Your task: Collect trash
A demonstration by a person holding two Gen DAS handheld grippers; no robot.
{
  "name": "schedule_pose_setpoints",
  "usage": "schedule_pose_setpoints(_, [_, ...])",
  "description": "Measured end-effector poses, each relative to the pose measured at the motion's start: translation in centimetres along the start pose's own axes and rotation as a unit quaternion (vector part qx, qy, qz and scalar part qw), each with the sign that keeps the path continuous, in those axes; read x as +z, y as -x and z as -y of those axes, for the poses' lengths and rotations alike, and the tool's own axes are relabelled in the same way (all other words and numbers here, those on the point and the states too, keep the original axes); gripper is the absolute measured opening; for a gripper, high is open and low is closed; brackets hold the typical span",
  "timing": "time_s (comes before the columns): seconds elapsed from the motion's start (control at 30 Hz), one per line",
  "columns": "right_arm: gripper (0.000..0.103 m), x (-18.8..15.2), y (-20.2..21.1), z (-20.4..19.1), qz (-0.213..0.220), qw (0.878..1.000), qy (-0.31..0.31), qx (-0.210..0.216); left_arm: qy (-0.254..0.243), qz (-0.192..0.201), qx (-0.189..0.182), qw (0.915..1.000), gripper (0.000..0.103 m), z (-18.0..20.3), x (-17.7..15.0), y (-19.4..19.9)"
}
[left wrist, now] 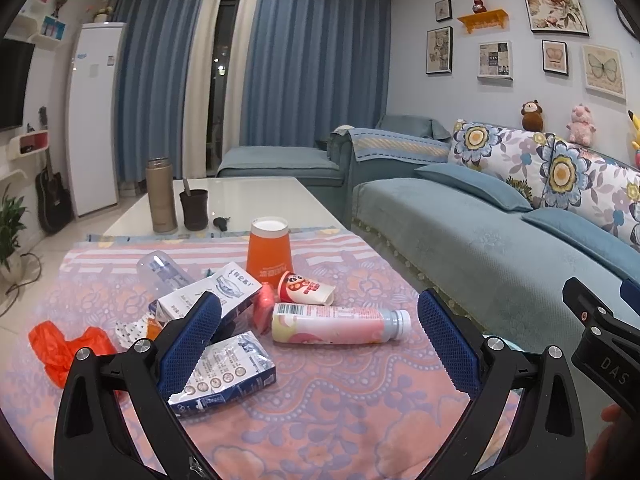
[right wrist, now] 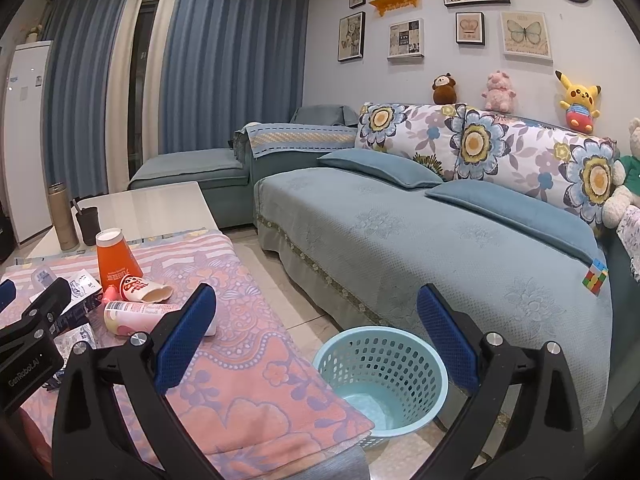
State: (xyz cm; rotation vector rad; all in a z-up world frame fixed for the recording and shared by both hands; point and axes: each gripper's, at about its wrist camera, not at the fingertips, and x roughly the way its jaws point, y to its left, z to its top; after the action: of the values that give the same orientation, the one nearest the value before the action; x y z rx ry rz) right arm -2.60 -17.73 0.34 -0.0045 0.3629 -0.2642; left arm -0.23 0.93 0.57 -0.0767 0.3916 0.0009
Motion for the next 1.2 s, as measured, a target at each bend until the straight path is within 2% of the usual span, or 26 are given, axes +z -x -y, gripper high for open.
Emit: schedule_pose_setpoints(1.2, [0.095, -0.25, -0.73, -0.08, -0.007, 1.0, -0.008, 0.003, -0.003, 0.001, -0.002, 1.0, 0.095, 0.0, 0.05, 0.11])
